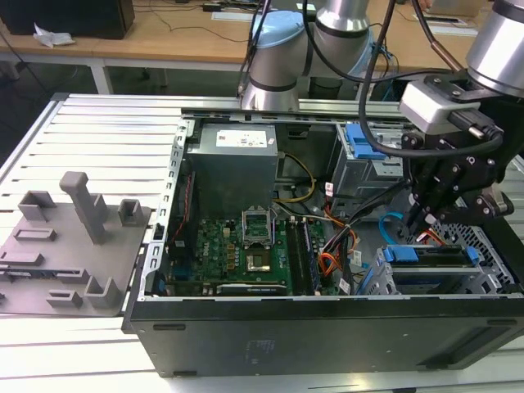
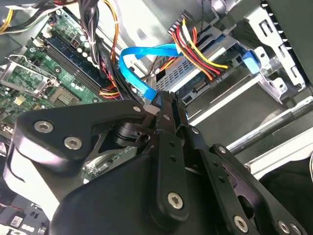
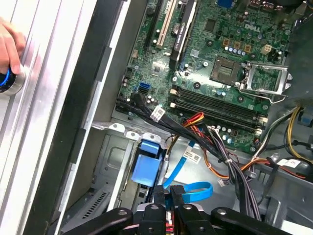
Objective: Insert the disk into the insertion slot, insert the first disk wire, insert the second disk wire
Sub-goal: 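Insert the second disk wire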
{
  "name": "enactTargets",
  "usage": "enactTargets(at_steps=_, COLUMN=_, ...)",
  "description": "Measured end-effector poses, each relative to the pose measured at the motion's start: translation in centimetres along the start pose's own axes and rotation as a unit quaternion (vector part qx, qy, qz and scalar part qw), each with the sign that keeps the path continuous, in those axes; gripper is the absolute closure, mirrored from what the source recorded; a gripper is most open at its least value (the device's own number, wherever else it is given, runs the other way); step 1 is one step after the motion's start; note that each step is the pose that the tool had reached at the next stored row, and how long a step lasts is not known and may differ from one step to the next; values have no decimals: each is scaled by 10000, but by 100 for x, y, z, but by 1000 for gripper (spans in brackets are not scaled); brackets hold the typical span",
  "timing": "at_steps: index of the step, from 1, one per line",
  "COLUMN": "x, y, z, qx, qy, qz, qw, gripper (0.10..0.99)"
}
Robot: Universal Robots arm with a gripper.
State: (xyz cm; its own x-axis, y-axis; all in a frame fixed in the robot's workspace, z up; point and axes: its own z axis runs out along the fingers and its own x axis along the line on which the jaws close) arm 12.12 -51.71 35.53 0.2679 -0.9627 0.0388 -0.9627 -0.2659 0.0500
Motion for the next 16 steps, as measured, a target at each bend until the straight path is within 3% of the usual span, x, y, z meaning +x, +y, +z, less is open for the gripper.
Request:
enactTargets(at_steps=6, x=13, y=-36, z=66, qx=-1, qy=2, qz=2, qw=10000, gripper=922)
enactTargets(at_steps=8, x=14, y=-38, z=76, qx=-6, qy=-5, qz=131, qw=9999, gripper=922)
enactTargets(at_steps=9, x=14, y=-38, z=85, qx=-13, qy=-15, qz=327, qw=9995, gripper=922)
enactTargets(at_steps=13, x=13, y=-39, z=89, qx=-29, qy=-13, qz=617, qw=9981, gripper=922)
enactTargets(at_steps=14, x=14, y=-39, z=89, qx=-44, qy=9, qz=819, qw=9966, gripper=922)
enactTargets(at_steps=16, x=14, y=-39, z=89, qx=-55, qy=10, qz=1034, qw=9946, gripper=922)
